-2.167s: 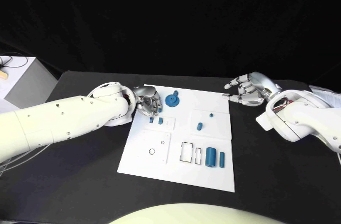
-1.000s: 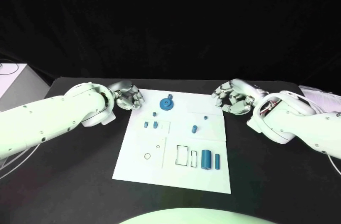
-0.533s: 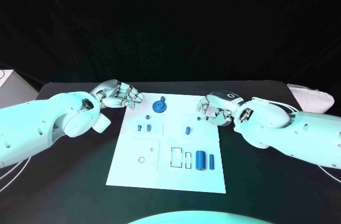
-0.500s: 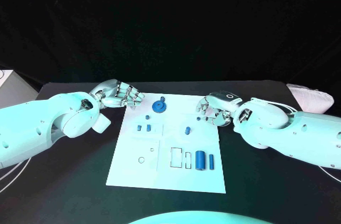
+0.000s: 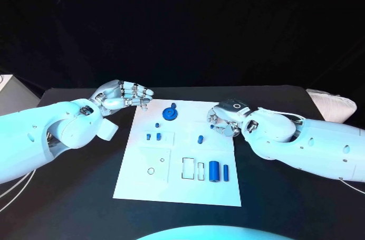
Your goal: Assemble the parts on the task board
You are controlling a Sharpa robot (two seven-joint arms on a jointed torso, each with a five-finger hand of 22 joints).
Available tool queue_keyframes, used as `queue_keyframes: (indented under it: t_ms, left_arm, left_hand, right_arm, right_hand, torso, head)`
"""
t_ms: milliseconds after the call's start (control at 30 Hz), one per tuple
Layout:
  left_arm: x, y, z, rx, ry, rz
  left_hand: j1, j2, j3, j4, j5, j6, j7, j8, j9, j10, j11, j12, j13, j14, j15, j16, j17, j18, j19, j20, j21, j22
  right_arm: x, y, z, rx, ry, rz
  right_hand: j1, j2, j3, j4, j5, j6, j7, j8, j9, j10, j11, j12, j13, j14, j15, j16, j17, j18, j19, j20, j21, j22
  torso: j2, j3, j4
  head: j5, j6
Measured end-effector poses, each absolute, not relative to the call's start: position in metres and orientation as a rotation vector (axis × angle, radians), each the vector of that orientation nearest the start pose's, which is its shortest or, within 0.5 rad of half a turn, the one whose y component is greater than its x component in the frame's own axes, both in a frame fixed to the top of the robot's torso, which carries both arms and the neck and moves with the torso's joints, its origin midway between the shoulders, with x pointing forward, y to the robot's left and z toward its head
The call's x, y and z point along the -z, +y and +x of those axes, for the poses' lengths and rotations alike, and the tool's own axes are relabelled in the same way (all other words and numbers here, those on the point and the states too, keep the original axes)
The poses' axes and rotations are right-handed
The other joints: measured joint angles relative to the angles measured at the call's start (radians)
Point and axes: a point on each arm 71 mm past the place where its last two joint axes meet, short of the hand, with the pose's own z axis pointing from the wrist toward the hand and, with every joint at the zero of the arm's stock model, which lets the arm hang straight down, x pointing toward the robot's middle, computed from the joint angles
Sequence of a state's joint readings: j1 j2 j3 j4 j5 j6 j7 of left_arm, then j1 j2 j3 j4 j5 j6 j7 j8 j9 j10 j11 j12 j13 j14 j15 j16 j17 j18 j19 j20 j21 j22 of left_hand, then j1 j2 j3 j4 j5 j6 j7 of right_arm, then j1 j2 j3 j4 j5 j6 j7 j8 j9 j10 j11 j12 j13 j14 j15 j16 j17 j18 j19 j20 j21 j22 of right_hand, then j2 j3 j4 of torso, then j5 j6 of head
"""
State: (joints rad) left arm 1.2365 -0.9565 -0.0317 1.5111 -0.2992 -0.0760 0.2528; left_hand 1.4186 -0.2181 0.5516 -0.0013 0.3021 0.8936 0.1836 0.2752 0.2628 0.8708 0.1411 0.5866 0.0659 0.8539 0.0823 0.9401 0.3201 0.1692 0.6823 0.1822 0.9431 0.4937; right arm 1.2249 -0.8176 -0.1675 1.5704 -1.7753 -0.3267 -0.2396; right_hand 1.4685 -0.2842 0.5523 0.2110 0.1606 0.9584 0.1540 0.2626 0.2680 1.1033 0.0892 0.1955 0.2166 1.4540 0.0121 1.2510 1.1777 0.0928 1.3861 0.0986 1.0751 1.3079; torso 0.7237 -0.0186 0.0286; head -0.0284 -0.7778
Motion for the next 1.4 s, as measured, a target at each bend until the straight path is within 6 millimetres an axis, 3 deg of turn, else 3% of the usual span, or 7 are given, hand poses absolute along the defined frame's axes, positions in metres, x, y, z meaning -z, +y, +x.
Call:
queue_keyframes:
  t_ms: [367, 800, 1067, 1400]
  left_arm:
    - [0.162, 0.254, 0.488, 1.495, 1.647, -0.84]
    - [0.162, 0.255, 0.488, 1.502, 1.641, -0.86]
    - [0.162, 0.255, 0.488, 1.504, 1.64, -0.864]
    - [0.162, 0.255, 0.488, 1.504, 1.64, -0.866]
  left_hand:
    - [0.0, 0.0, 0.0, 0.0, 0.0, 0.0, 0.0, 0.0, 0.0, 0.0, 0.0, -0.003, 0.0, 0.0, 0.0, -0.004, -0.001, 0.0, 0.0, 0.0, -0.003, -0.002]
    - [0.0, 0.0, -0.003, -0.003, 0.0, 0.0, 0.0, 0.0, 0.0, 0.0, 0.0, -0.008, 0.0, 0.0, 0.0, -0.004, -0.003, 0.0, 0.004, 0.004, -0.004, -0.005]
    - [0.0, 0.0, -0.003, -0.003, 0.0, 0.0, 0.0, 0.0, 0.0, 0.0, 0.0, -0.009, 0.0, 0.0, 0.0, -0.007, -0.003, 0.0, 0.004, 0.004, -0.008, -0.005]
    - [0.004, 0.004, -0.003, -0.003, 0.0, 0.0, 0.0, 0.0, 0.0, 0.0, 0.0, -0.009, -0.001, 0.0, 0.0, -0.008, -0.005, 0.0, 0.004, 0.004, -0.009, -0.006]
  right_arm:
    - [0.217, -0.171, 0.463, -0.423, 1.63, -0.466]
    - [0.219, -0.167, 0.465, -0.416, 1.622, -0.469]
    - [0.221, -0.165, 0.464, -0.414, 1.613, -0.467]
    - [0.223, -0.162, 0.461, -0.408, 1.598, -0.467]
  right_hand:
    - [-0.01, 0.01, 0.015, -0.015, 0.006, 0.045, -0.014, 0.016, 0.012, 0.062, -0.016, -0.007, -0.025, 0.011, -0.011, 0.024, 0.026, 0.0, 0.024, -0.006, 0.053, 0.0]
    - [-0.015, 0.015, 0.029, -0.029, 0.013, 0.071, -0.02, 0.027, 0.02, 0.089, -0.022, -0.018, -0.034, 0.014, -0.015, 0.028, 0.031, 0.0, 0.034, -0.009, 0.066, 0.0]
    - [-0.018, 0.038, 0.055, -0.064, 0.011, 0.109, -0.031, 0.053, 0.036, 0.121, -0.031, -0.04, -0.046, 0.011, -0.025, 0.033, 0.034, 0.0, 0.043, -0.018, 0.092, 0.0]
    - [-0.013, 0.056, 0.092, -0.112, 0.016, 0.117, -0.032, 0.062, 0.05, 0.136, -0.017, -0.059, -0.053, 0.011, -0.032, 0.033, 0.037, 0.0, 0.056, -0.023, 0.12, 0.0]
  torso:
    - [0.001, 0.0017, -0.0015]
    - [0.001, 0.0039, -0.002]
    - [0.001, 0.004, -0.0022]
    - [0.001, 0.0029, -0.0023]
  head:
    - [0.005, -0.006]
    - [0.008, -0.014]
    - [0.009, -0.018]
    - [0.009, -0.023]
